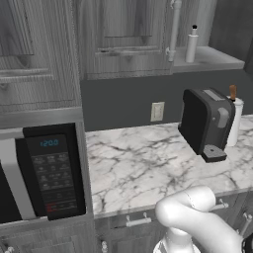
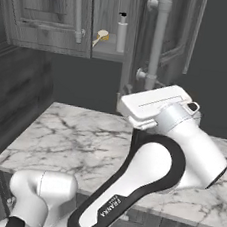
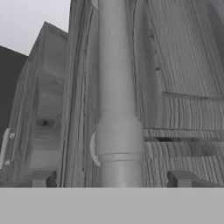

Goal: Pick up the soap dispenser and dish brush from the sink, and place them back in the cabinet, and close the cabinet doors.

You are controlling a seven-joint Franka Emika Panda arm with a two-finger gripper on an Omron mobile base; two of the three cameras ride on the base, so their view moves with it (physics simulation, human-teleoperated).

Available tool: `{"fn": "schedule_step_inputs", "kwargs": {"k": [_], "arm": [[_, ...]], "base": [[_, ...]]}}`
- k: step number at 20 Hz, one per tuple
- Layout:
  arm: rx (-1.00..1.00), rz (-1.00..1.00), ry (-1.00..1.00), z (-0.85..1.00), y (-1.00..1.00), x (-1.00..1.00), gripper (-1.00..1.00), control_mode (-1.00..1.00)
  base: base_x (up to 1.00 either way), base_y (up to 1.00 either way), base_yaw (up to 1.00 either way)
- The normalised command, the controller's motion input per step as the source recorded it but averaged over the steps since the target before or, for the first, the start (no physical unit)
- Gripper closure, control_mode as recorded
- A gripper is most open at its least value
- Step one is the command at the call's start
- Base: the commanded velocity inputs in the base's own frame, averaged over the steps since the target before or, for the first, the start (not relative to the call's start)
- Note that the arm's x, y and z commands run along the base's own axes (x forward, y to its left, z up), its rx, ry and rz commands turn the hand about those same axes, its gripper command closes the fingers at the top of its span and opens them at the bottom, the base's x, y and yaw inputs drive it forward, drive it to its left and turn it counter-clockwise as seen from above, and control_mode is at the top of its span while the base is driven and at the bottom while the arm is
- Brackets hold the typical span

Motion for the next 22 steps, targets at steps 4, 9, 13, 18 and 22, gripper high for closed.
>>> {"fn": "schedule_step_inputs", "kwargs": {"k": [4, 9, 13, 18, 22], "arm": [[0.00, 0.11, 0.00, -0.11, 0.49, 0.49, -1.00, -1.00], [0.00, 0.09, 0.00, -0.05, 0.46, 0.55, -1.00, -1.00], [0.00, 0.08, 0.00, -0.03, 0.43, 0.57, -1.00, -1.00], [0.00, 0.03, 0.00, 0.00, 0.42, 0.51, -1.00, -1.00], [0.00, 0.00, 0.00, 0.00, 0.35, 0.37, -1.00, -1.00]], "base": [[0.00, 0.00, 0.00], [0.00, 0.00, 0.00], [0.00, 0.00, 0.00], [0.00, 0.00, 0.00], [0.00, 0.00, 0.00]]}}
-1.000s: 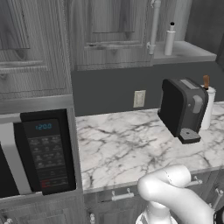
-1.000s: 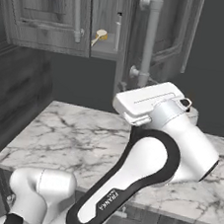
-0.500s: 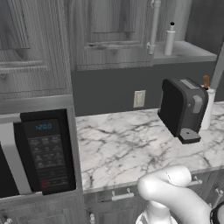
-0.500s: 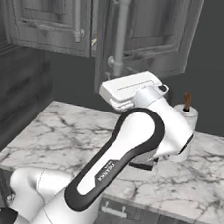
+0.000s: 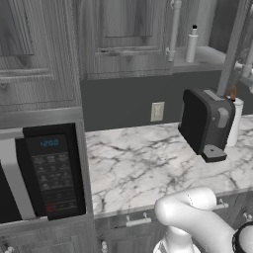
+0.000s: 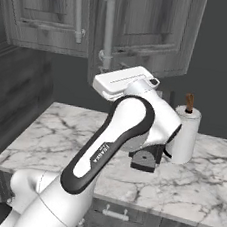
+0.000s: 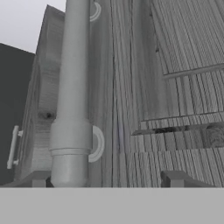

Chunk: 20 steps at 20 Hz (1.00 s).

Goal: Pick up the soap dispenser and dish brush from the sink, and place them back in the cabinet, and close the cabinet doors.

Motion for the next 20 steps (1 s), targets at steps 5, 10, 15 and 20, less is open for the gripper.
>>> {"fn": "schedule_step_inputs", "kwargs": {"k": [5, 10, 15, 20], "arm": [[-0.01, -0.08, 0.00, 0.00, 0.25, 0.37, -1.00, -1.00], [0.00, -0.06, 0.00, -0.01, 0.32, 0.46, -1.00, -1.00], [-0.01, -0.04, 0.00, -0.08, 0.38, 0.49, -1.00, -1.00], [0.00, -0.03, 0.00, -0.11, 0.33, 0.44, -1.00, -1.00]], "base": [[0.00, 0.00, 0.00], [0.00, 0.00, 0.00], [0.00, 0.00, 0.00], [0.00, 0.00, 0.00]]}}
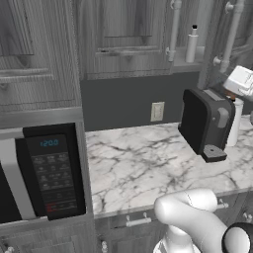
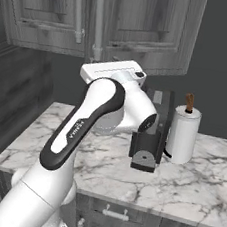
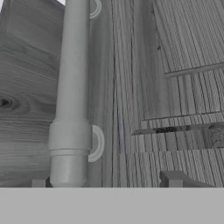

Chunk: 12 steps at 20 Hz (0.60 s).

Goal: Pick up the soap dispenser and dish brush from the sink, and place them back in the cabinet, and close the cabinet doors.

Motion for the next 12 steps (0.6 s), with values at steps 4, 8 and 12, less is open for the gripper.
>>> {"fn": "schedule_step_inputs", "kwargs": {"k": [4, 8, 12], "arm": [[0.00, -0.04, 0.00, -0.06, 0.31, 0.44, -1.00, -1.00], [0.00, -0.05, 0.00, -0.06, 0.29, 0.46, -1.00, -1.00], [0.00, -0.05, 0.00, -0.14, 0.28, 0.43, -1.00, -1.00]], "base": [[0.00, 0.00, 0.00], [0.00, 0.00, 0.00], [0.00, 0.00, 0.00]]}}
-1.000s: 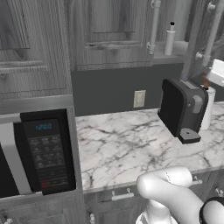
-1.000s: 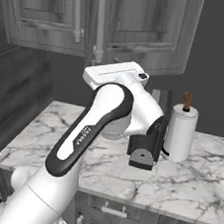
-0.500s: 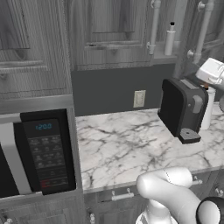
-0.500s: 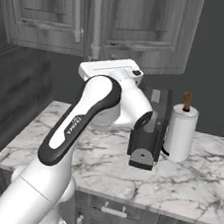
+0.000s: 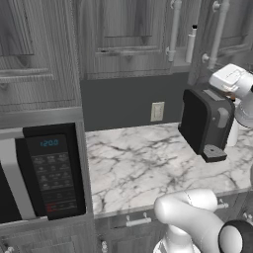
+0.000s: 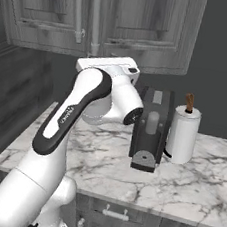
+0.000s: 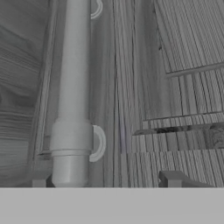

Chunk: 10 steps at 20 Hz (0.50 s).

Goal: Pick up the soap dispenser and dish brush from the sink, and place them back in the cabinet, and close the cabinet doors.

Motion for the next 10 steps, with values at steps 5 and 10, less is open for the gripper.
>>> {"fn": "schedule_step_inputs", "kwargs": {"k": [5, 10], "arm": [[0.00, -0.06, 0.00, -0.19, 0.25, 0.44, -1.00, -1.00], [0.00, -0.06, 0.00, -0.31, 0.22, 0.41, -1.00, -1.00]], "base": [[0.00, 0.00, 0.00], [0.00, 0.00, 0.00]]}}
